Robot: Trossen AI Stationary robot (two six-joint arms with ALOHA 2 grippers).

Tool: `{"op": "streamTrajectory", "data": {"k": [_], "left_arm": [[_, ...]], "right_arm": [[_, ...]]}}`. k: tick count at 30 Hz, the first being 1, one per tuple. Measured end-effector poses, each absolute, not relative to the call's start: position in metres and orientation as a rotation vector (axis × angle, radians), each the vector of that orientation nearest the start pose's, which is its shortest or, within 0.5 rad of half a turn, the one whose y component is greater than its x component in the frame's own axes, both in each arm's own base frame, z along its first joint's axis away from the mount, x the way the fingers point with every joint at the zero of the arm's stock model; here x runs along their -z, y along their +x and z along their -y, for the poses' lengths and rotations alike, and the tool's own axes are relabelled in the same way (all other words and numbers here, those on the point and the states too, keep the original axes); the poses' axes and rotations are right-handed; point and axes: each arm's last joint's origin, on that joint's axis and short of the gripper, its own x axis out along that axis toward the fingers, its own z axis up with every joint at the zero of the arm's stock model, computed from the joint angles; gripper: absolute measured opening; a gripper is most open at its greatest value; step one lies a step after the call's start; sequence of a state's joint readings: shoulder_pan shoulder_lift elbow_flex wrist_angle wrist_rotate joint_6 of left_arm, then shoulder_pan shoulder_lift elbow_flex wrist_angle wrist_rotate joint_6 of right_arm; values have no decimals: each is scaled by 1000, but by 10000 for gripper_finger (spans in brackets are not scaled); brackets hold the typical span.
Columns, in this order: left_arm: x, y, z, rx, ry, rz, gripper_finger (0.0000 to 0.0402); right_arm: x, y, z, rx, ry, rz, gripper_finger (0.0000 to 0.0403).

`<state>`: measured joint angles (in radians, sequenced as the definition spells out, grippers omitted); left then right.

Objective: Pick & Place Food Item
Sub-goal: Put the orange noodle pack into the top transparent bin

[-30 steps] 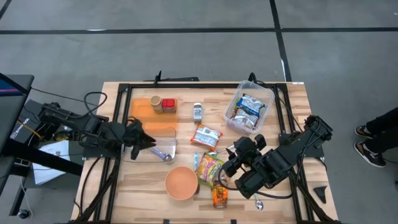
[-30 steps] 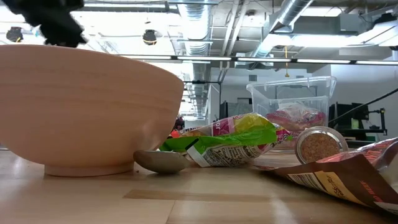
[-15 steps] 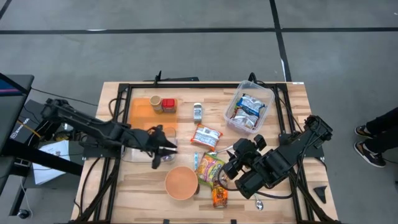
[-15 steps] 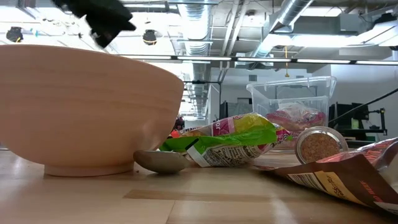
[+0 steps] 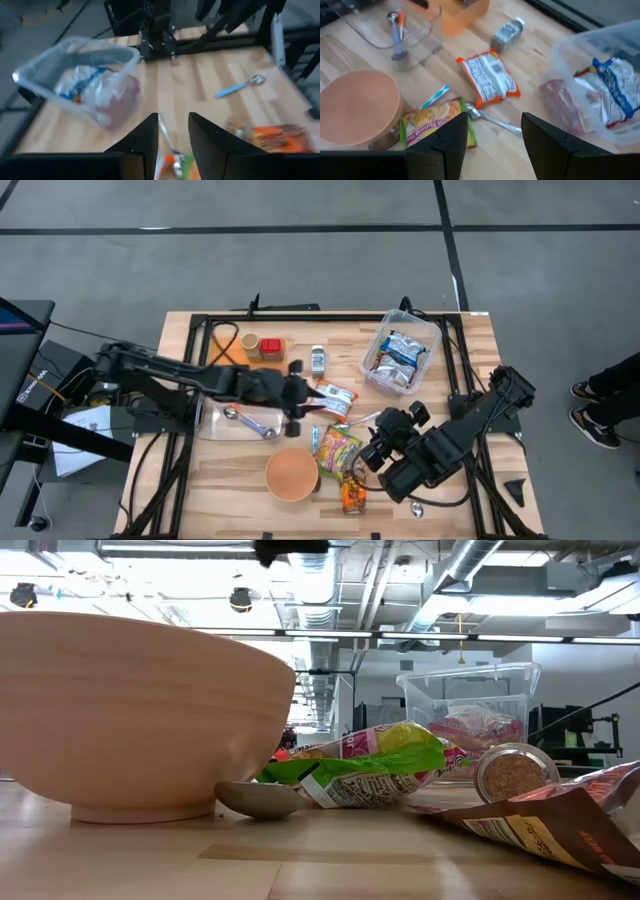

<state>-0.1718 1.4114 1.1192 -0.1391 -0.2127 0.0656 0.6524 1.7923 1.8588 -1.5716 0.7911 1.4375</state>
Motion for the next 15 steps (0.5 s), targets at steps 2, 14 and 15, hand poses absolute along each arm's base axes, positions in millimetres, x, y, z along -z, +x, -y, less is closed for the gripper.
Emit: {"op": "streamTrajectory", "data": {"k": [2,14,15], "left_arm": [[-315,329,50,-14,224,-431,102],[-255,369,39,-11,331,-793,102],[-249,371,39,-7,340,-818,102]], "right_arm": [[-346,268,-184,798,307,-745,180],[-340,254,-201,794,381,-717,180],[-342,253,-201,790,390,-714,180]]}}
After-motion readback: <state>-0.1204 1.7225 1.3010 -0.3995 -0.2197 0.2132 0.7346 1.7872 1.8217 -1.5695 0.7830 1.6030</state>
